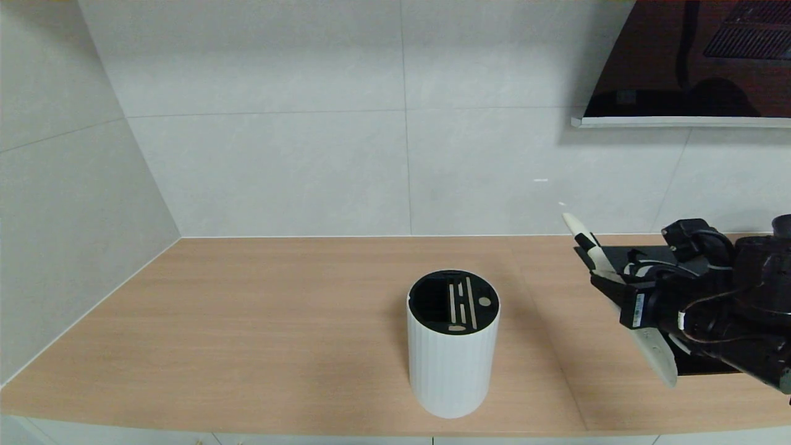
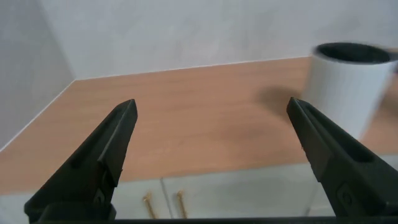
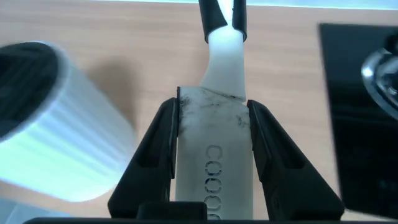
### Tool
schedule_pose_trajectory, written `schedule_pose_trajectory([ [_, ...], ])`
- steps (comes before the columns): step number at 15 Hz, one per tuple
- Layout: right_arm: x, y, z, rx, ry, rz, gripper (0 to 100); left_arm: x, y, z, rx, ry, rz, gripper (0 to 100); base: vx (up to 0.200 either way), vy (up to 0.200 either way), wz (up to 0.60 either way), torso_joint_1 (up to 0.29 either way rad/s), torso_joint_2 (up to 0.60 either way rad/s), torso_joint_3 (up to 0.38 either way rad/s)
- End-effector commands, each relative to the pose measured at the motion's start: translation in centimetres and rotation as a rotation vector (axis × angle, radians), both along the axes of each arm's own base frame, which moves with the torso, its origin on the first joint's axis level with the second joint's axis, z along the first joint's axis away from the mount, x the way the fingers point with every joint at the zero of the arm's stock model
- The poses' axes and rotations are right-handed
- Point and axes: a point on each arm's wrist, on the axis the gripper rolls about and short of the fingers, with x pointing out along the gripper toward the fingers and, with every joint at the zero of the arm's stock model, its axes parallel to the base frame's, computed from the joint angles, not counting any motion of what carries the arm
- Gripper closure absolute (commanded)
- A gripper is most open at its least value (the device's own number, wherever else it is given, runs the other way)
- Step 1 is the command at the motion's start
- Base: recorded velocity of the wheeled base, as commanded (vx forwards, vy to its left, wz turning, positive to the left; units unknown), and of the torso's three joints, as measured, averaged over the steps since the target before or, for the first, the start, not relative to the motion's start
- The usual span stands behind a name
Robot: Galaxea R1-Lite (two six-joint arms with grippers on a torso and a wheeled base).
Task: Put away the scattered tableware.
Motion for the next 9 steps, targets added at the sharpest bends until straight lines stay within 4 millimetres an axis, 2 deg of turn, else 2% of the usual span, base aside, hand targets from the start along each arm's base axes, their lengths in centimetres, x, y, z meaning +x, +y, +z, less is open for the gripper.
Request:
schedule_pose_trajectory([
  [1, 0.0, 1.4, 3.7, 0.019, -0.057, 0.051, 100, 2.7, -0.3, 5.4, 0.0, 0.125, -0.127, 0, 0.0, 0.0, 0.0, 0.0, 0.0, 0.0],
  [3, -0.4, 3.1, 5.5, 0.032, -0.082, 0.12, 100, 6.8, -0.6, 9.6, -0.014, 0.212, -0.288, 0, 0.0, 0.0, 0.0, 0.0, 0.0, 0.0],
  [4, -0.5, 4.1, 6.3, 0.044, -0.104, 0.155, 100, 8.5, -0.7, 10.8, -0.033, 0.249, -0.305, 0, 0.0, 0.0, 0.0, 0.0, 0.0, 0.0],
  [6, -0.6, 6.0, 7.4, 0.059, -0.136, 0.219, 100, 11.7, -1.6, 12.2, -0.099, 0.336, -0.411, 0, 0.0, 0.0, 0.0, 0.0, 0.0, 0.0],
  [8, -0.8, 8.3, 7.9, 0.06, -0.123, 0.293, 100, 13.5, -3.9, 13.7, -0.246, 0.39, -0.59, 0, 0.0, 0.0, 0.0, 0.0, 0.0, 0.0],
  [9, -1.0, 9.4, 8.2, 0.066, -0.13, 0.326, 100, 14.8, -4.6, 13.8, -0.315, 0.394, -0.616, 0, 0.0, 0.0, 0.0, 0.0, 0.0, 0.0],
])
